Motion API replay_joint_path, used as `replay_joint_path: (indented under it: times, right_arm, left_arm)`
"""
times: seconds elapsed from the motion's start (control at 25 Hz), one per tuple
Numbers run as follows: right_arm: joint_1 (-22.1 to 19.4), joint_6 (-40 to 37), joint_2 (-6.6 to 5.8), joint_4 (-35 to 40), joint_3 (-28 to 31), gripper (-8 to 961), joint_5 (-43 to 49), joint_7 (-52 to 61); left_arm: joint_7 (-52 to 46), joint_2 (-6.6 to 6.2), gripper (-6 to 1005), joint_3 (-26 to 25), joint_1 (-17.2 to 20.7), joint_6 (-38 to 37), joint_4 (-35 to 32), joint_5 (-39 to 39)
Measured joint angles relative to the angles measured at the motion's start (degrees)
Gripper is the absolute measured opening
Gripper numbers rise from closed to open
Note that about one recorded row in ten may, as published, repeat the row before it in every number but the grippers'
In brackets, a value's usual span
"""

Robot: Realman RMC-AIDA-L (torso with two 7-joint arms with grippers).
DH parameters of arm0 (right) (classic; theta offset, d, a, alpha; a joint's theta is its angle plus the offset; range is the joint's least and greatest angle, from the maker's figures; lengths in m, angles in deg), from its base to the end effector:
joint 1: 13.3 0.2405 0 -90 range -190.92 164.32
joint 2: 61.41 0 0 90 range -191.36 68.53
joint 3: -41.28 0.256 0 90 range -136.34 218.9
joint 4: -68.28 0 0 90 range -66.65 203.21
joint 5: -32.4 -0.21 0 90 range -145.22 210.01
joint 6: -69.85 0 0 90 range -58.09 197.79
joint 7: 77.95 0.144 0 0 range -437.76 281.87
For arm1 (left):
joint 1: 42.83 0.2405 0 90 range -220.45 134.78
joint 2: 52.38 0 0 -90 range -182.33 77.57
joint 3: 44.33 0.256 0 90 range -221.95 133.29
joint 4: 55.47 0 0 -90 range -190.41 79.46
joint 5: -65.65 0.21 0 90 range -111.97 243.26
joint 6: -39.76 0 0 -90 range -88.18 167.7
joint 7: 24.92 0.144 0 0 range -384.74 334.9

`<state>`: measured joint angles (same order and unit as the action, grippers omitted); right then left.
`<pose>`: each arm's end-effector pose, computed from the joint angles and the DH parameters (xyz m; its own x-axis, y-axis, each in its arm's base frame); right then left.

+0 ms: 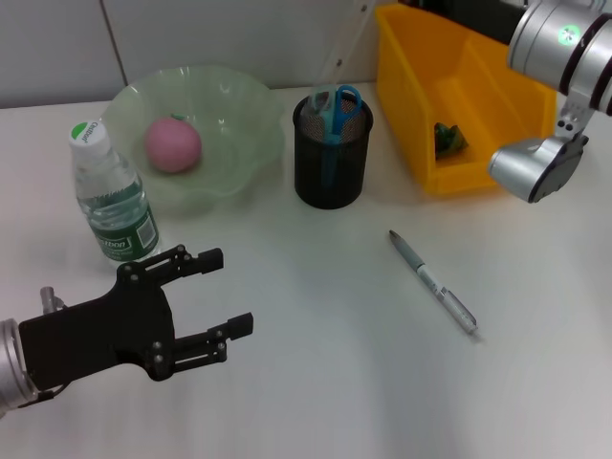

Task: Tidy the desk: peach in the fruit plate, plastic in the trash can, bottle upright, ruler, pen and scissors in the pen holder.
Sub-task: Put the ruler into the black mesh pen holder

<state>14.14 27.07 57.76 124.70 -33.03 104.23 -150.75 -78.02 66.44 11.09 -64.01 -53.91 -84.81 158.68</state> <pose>0.1723 0.4214 0.0310 -0.3899 0.3294 0.8599 0.8249 0.5400 0.1671 -0.2687 0.2725 -0.0270 0.7666 0.0623 0.6391 0.2432 -0.9493 -0.1990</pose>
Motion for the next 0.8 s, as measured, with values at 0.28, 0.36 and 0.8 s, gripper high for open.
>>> replay_joint_path:
  times: [0.28, 0.36, 0.8]
  right_arm:
    - [-0.02, 0.14, 0.0, 0.39, 0.54, 390, 0.45, -3.36]
    - [-0.14, 0.26, -0.02, 0.23, 0.66, 391, 0.46, -4.17]
    - [-0.28, 0.46, 0.01, -2.3, 1.34, 393, 0.5, -5.51]
  left_arm:
    - [2.24, -0.04, 798, -0.05, 0.1, 0.02, 1.19, -1.11]
    - [2.5, -0.06, 798, -0.05, 0.09, 0.02, 1.2, -1.26]
    - [2.01, -0.17, 790, -0.05, -0.02, -0.13, 0.98, -1.36]
